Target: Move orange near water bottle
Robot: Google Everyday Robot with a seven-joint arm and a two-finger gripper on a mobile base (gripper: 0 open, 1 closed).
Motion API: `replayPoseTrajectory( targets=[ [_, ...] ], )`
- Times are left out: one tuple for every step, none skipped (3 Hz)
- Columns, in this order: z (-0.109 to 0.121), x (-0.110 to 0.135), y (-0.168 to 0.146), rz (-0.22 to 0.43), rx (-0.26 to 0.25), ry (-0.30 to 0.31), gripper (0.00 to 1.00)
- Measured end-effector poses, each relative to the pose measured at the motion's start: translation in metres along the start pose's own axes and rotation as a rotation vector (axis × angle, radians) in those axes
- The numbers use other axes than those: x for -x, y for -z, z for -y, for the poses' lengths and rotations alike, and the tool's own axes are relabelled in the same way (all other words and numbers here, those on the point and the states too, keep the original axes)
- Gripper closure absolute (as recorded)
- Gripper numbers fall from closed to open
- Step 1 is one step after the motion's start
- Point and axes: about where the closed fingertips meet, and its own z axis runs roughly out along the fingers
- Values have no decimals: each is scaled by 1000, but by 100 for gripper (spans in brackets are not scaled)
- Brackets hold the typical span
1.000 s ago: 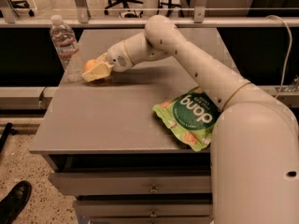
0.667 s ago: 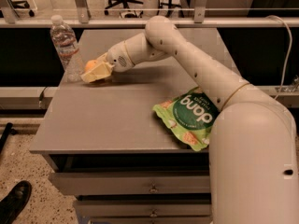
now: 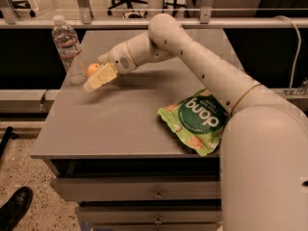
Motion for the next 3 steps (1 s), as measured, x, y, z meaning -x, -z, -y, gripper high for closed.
replayPoseTrajectory(
  targets=[
    [-8,11,26,-16,-41,14,0],
    [-22,25,69,-23,-98,35,0],
    [-44,33,140,16,-164,88,0]
  ],
)
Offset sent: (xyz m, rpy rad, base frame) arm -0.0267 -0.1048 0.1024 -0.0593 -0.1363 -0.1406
